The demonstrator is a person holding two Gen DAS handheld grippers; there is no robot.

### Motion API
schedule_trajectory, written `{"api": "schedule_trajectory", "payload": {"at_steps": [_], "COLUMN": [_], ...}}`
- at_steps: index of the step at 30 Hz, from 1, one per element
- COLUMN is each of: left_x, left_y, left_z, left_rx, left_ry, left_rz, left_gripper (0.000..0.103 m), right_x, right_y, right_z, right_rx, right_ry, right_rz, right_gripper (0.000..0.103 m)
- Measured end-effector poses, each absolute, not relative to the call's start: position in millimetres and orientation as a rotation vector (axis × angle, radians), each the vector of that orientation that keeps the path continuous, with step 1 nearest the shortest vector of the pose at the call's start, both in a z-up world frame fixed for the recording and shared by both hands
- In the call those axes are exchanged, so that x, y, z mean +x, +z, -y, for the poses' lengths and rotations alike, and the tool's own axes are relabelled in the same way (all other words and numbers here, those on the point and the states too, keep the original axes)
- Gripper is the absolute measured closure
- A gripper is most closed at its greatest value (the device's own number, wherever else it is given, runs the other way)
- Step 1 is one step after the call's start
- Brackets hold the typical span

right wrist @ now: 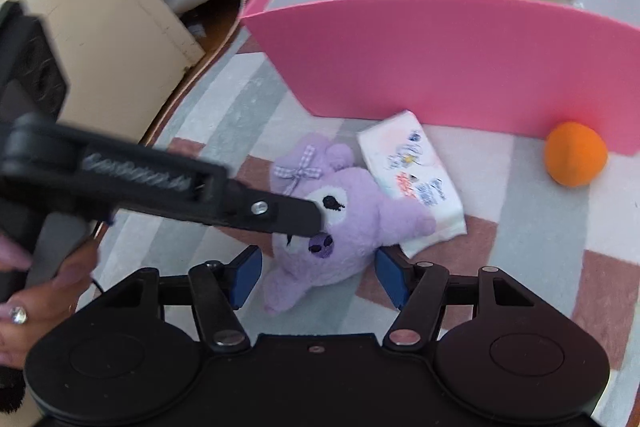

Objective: Organize objects
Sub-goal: 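Grasp the purple plush toy with the left gripper, then lift the plush toy and carry it into the pink box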

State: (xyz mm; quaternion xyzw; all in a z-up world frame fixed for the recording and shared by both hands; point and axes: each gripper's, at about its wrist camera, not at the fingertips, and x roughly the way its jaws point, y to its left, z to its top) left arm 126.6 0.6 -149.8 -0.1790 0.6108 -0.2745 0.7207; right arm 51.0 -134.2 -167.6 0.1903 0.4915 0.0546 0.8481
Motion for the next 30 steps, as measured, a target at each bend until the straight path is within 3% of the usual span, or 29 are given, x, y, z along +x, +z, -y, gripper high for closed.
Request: {"api": "schedule_trajectory", "payload": {"at_steps": [4,8,11,17,30], "left_x": [121,123,130,133,138], "left_y": [-133,-121,-121,-130,-142], "left_z": [4,3,0,4,28], "left_rx": [-0.258,-0.148,-0.133,-0.17,-0.241], "left_ry": [-0.594,-0.564,-0.551,-0.568,-0.623], "left_rz": [-1.276,-1.189,-1.168,-1.175,-1.176], "left_gripper": [0.072,0.064,0.059,0.058,0.058], "right_x": [52,53,53,48,27], "right_y": [-174,-175,-163,-156,-158], "right_z": [142,142,131,135,178], "right_rx": [0.435,0.418,0.243,0.073,0.459], "right_ry": [0.071,0.084,0.095,0.034,-0.053], "right_rz": [-1.038,-0.992,-0.98,-1.033,-0.977], "right_gripper": [0.033,0.044,0.045,0.042,0.035]}}
